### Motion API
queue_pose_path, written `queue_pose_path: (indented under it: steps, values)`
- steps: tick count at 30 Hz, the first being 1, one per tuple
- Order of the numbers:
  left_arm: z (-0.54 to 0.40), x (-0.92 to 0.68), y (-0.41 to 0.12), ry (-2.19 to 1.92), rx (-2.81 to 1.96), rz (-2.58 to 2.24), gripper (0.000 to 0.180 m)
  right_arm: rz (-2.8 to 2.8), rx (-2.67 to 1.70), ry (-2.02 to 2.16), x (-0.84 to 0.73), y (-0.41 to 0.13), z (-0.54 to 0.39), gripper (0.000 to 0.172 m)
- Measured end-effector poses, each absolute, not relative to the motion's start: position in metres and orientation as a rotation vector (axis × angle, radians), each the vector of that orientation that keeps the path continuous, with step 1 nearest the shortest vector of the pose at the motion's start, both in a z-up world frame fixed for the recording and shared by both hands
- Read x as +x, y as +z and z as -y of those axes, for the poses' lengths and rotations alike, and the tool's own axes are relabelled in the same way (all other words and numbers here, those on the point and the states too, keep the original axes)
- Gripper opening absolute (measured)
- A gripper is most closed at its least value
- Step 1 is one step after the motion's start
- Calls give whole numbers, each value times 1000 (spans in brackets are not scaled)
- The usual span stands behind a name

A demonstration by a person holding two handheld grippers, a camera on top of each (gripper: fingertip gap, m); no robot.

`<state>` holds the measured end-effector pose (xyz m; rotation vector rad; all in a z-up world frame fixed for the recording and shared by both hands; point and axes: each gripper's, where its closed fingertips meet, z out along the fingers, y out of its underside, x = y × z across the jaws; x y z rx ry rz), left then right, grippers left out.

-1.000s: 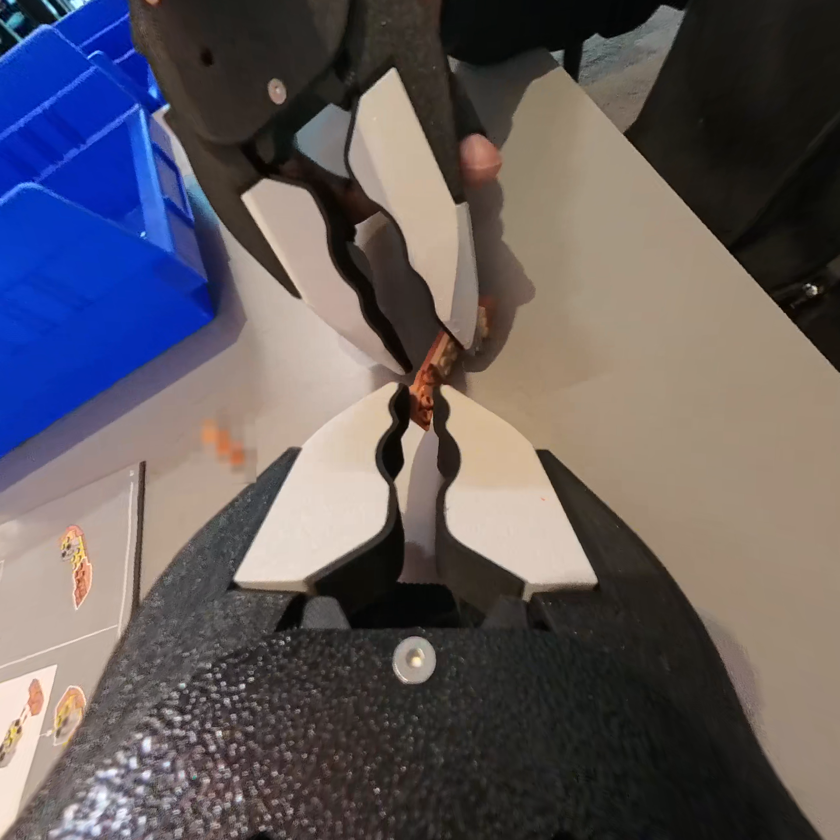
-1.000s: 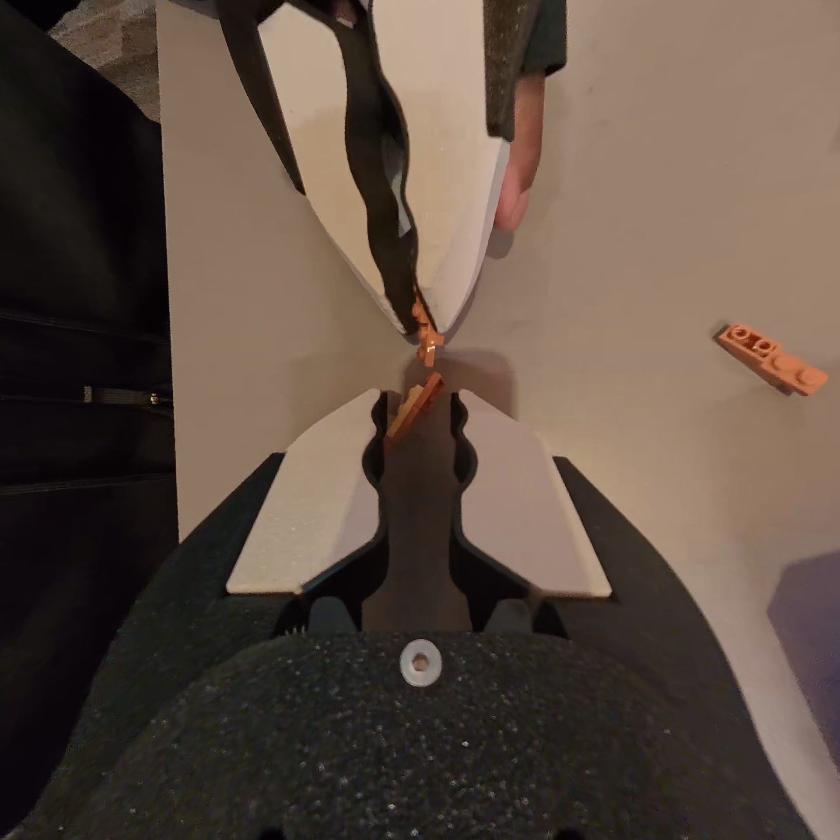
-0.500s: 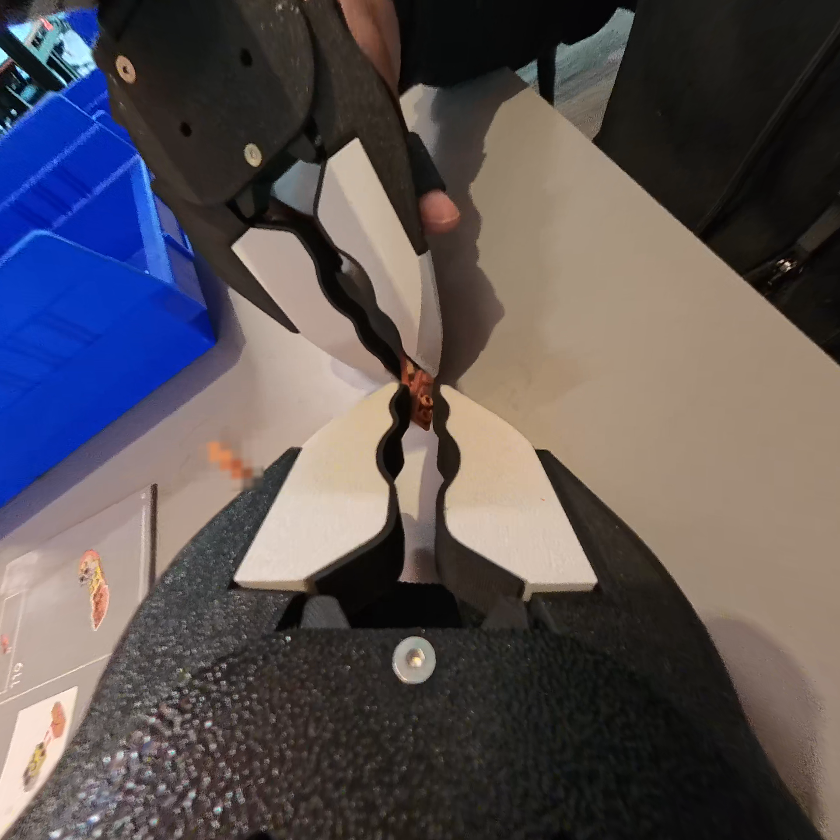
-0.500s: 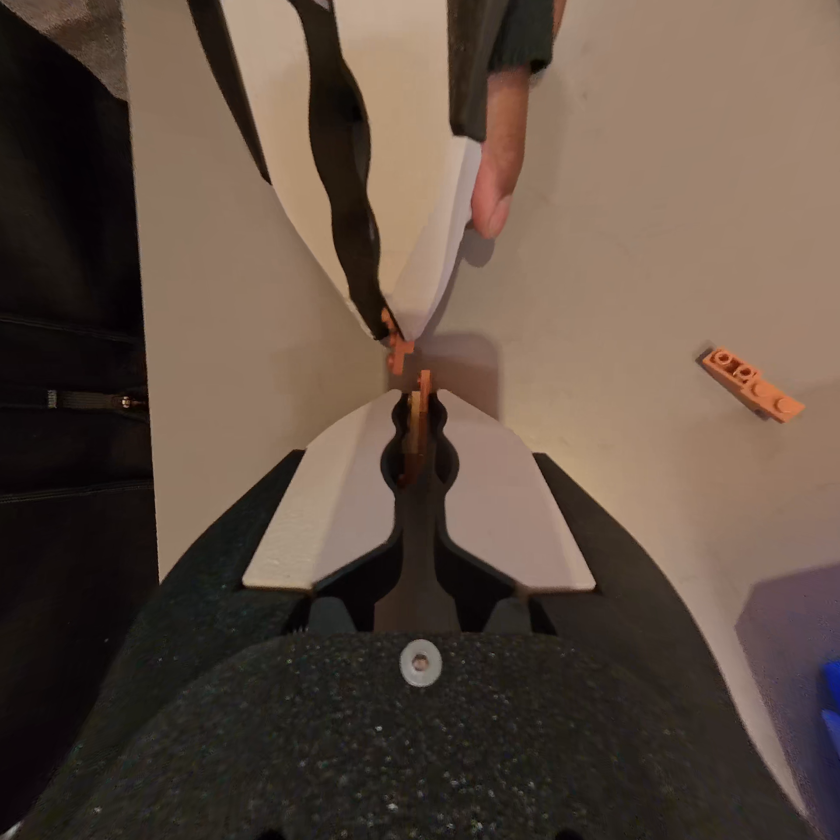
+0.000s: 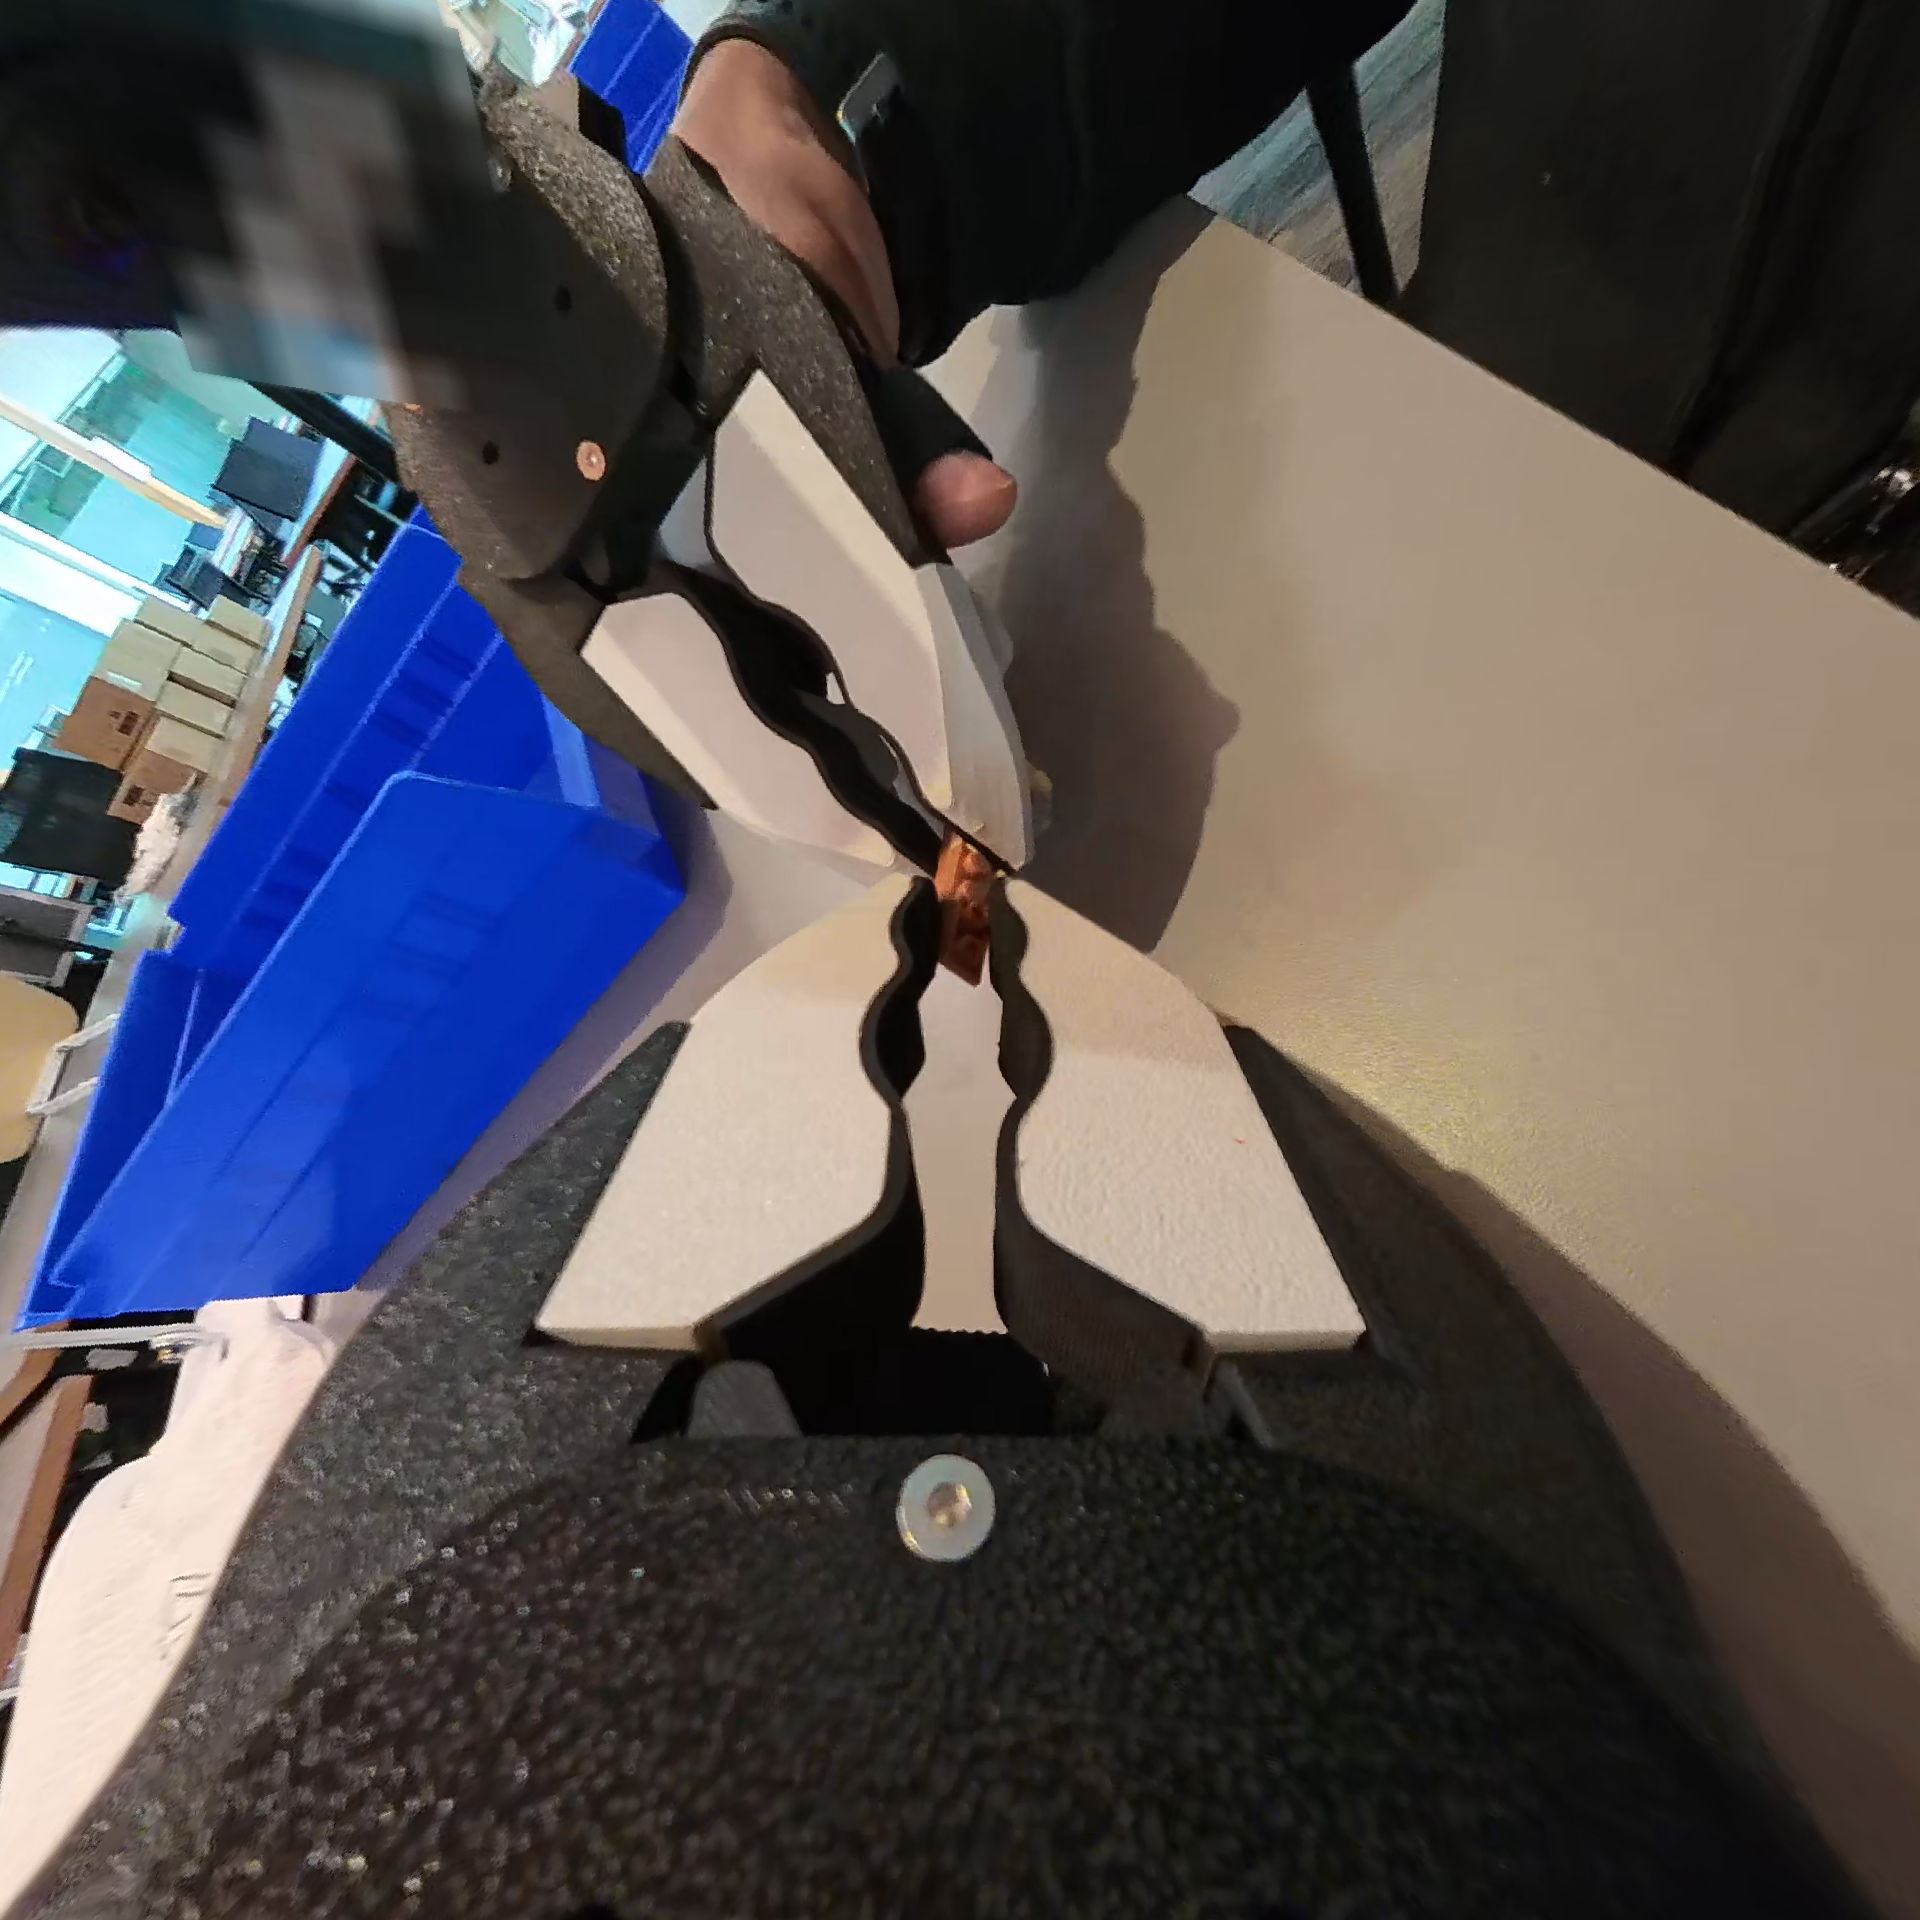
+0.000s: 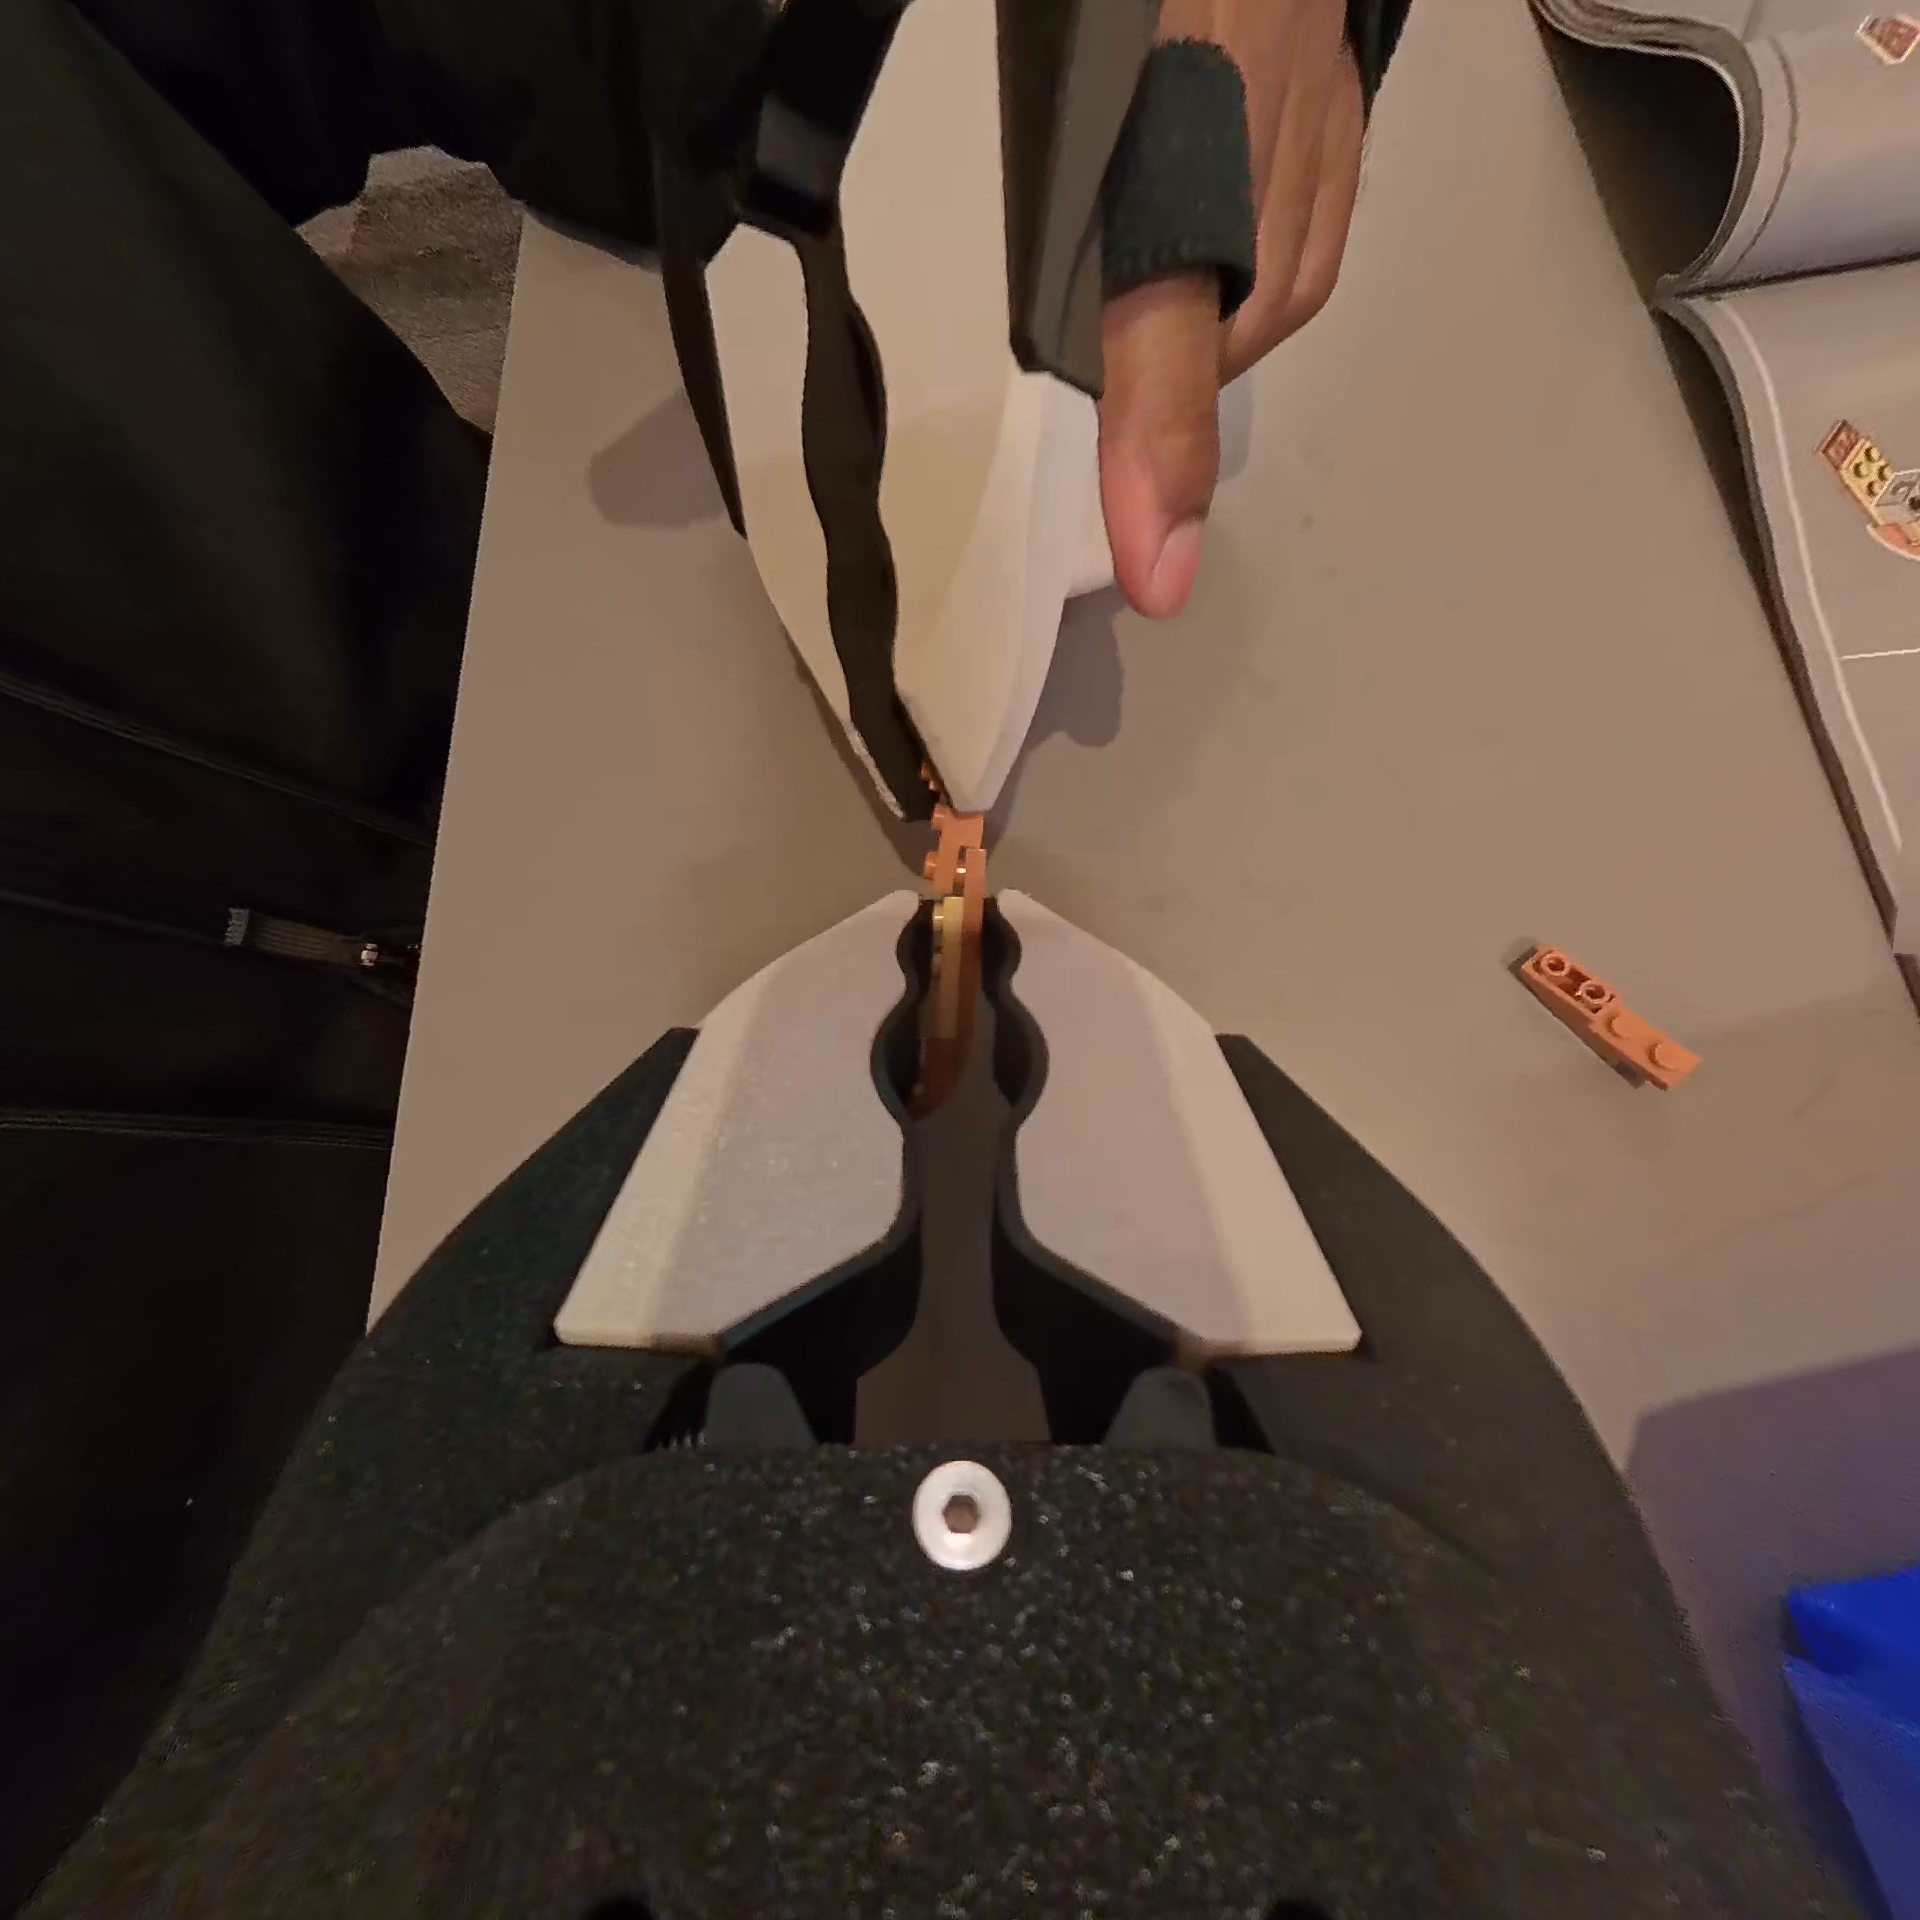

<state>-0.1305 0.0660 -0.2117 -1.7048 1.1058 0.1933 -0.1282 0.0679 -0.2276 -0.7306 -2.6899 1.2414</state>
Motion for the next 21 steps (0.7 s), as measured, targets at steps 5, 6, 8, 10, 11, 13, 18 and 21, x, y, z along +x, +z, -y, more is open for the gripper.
queue_pose_path:
  steps: [5,6,8,10,11,13,18,21]
  values:
    - [-65,-132,-213,248,-1725,-1143,9,2668,-670,1216,-129,-226,-67,9]
    - [-65,-133,-212,260,-1724,-1144,9,2658,-659,1210,-130,-225,-67,9]
    - [-66,-134,-211,290,-1723,-1143,9,2631,-652,1203,-132,-223,-67,9]
    - [-67,-135,-211,325,-1723,-1150,9,2618,-652,1210,-132,-221,-66,9]
    - [-68,-136,-211,351,-1728,-1158,9,2612,-648,1203,-133,-221,-66,9]
    - [-69,-138,-213,403,-1737,-1173,9,2605,-643,1175,-134,-222,-67,9]
    - [-70,-140,-218,479,-1766,-1197,8,2598,-670,1126,-136,-228,-68,9]
    - [-71,-142,-221,526,-1784,-1207,8,2586,-684,1078,-138,-232,-70,9]
